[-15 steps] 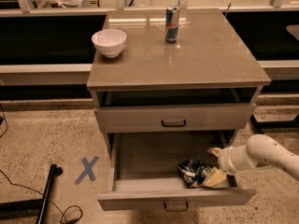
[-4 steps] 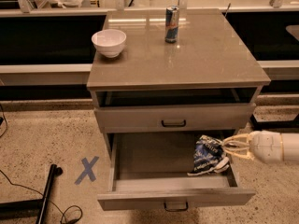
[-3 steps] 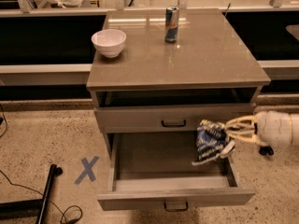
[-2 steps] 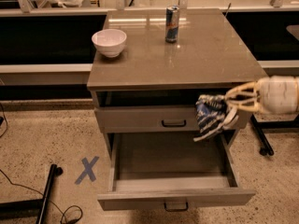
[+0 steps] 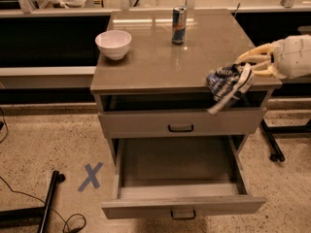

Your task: Pick blue chip bag from middle drawer and place on counter

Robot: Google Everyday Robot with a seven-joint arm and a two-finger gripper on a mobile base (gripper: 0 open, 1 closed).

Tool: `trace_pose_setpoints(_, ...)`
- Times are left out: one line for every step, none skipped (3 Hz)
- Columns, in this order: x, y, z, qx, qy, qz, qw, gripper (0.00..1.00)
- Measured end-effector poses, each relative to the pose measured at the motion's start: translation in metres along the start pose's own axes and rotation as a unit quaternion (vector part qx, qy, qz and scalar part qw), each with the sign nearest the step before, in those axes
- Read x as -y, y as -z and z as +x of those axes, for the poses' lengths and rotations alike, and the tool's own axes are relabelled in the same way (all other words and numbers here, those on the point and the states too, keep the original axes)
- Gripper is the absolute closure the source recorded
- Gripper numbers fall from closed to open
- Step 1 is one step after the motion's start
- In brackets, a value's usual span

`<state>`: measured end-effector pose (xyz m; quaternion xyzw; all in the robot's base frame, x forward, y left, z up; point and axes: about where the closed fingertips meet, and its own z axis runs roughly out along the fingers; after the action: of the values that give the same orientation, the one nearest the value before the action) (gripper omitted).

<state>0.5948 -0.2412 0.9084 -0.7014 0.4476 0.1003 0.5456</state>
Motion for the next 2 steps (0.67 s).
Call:
trace_pose_setpoints(0.0377, 0.0099, 0.0161, -0.028, -0.024, 0.045, 0.9983, 1.0)
trace_pose_setpoints(0.0377, 0.0099, 0.0161, -0.028, -0.024, 0.045, 0.9983, 1.0)
